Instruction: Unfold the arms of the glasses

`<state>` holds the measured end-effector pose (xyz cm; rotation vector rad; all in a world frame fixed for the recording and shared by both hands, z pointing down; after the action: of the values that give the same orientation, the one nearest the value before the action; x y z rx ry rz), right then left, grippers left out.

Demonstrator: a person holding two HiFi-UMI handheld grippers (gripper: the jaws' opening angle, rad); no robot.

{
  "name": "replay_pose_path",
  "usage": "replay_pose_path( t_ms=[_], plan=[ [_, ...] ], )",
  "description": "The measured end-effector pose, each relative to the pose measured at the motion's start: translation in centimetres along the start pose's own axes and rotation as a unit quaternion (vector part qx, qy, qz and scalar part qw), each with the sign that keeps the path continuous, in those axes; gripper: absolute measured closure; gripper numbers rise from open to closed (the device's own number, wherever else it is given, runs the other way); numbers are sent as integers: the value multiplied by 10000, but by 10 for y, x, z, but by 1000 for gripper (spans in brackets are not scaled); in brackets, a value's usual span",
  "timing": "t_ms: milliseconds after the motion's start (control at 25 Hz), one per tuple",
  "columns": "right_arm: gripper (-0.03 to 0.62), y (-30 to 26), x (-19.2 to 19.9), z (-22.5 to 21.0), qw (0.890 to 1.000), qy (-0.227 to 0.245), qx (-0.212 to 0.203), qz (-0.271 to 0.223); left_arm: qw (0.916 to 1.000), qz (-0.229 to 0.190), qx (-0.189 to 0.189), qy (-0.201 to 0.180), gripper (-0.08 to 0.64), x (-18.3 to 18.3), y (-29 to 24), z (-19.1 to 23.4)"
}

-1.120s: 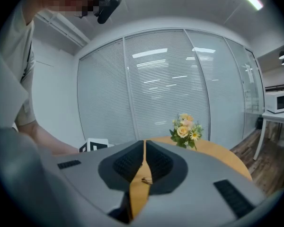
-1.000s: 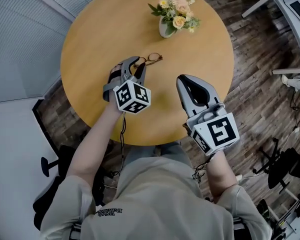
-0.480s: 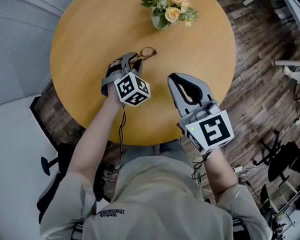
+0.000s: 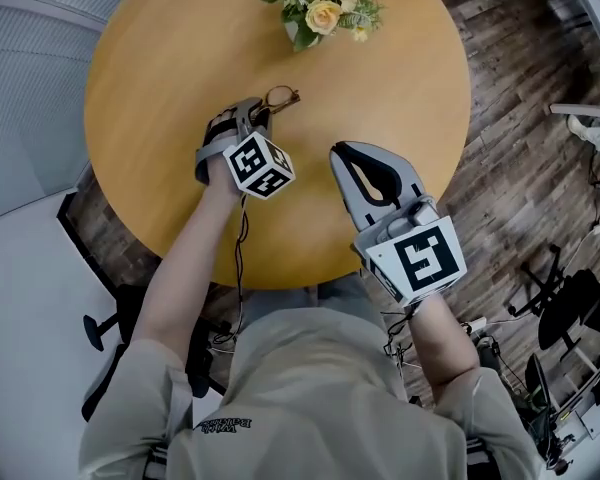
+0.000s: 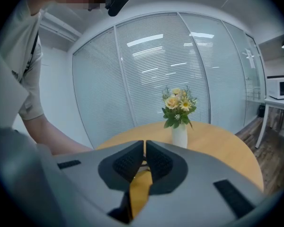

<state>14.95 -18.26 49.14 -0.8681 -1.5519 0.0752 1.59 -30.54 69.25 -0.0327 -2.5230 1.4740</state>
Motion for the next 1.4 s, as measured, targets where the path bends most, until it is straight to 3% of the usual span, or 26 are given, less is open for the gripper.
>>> replay_pose_path(
  t_ms=[400,760,1080,1400],
  plan=[
    [557,2,11,-9,9999,-60,21,94,9999,109,-3,102,499,-2,-10,0],
    [557,8,9,-11,9998,-123,143,52,9947,-468,21,914,517,-6,35,13],
    [557,33,-15,-6,9994,73,302,-181,9743,-1308,-142,1830,518,-17,120,45],
    [557,69,-54,10,9972,348,324,-573,9386,-2224,-246,2627,518,-26,209,75]
  ],
)
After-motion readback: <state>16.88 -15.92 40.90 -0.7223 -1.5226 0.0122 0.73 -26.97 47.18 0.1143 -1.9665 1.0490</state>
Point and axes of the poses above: the fingertips, and each gripper's own axes: y backward along the fingers, z to its left, x out of its underside, the point moved 6 cm from there along y, backward along the fingers, and after that the axes turned 11 degrees about z, right-handed, at the moved point
